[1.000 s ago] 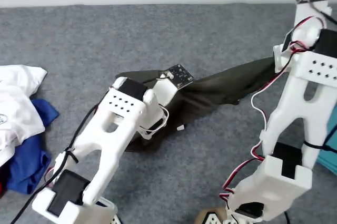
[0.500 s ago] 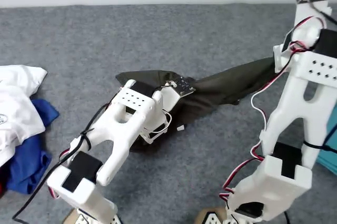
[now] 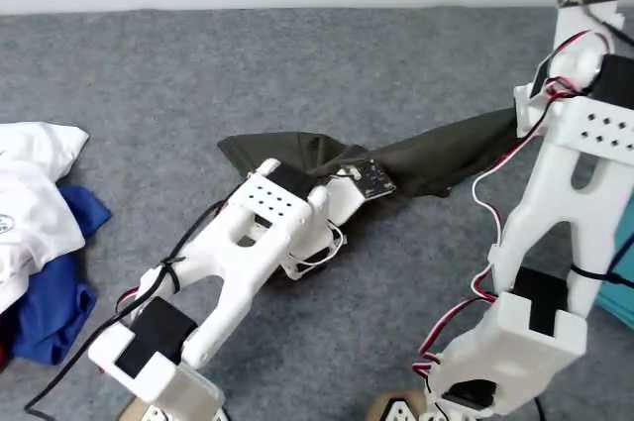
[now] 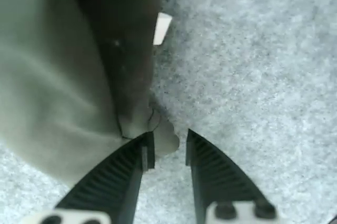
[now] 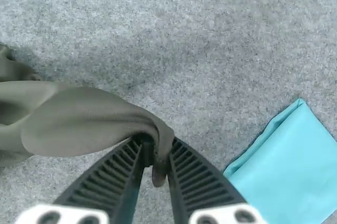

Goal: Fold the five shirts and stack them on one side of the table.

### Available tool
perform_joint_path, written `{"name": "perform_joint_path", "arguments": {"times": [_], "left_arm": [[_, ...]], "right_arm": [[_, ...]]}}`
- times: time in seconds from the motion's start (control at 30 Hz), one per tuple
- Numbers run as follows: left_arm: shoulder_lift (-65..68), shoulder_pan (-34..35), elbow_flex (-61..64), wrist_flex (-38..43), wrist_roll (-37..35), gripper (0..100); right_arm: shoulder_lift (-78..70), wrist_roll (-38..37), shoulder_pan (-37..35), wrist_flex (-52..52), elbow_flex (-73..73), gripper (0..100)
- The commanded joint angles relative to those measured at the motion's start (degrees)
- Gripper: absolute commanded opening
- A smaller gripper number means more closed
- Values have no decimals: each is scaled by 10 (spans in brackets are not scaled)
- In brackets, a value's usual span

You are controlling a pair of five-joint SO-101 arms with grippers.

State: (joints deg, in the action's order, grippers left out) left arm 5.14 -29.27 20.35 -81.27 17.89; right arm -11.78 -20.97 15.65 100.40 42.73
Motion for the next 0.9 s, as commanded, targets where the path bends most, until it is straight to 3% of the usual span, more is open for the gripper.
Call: {"name": "perform_joint_path", "arguments": {"times": [0.0,0.3,0.87], "left_arm": [[1,18,-3,0,3,105],[70,103,-6,54,26,162],[71,105,-14,75,25,166]], "right_arm": [[35,-5,7,17,25,10],[22,-5,7,17,25,10],[14,-5,-29,17,25,10]]}}
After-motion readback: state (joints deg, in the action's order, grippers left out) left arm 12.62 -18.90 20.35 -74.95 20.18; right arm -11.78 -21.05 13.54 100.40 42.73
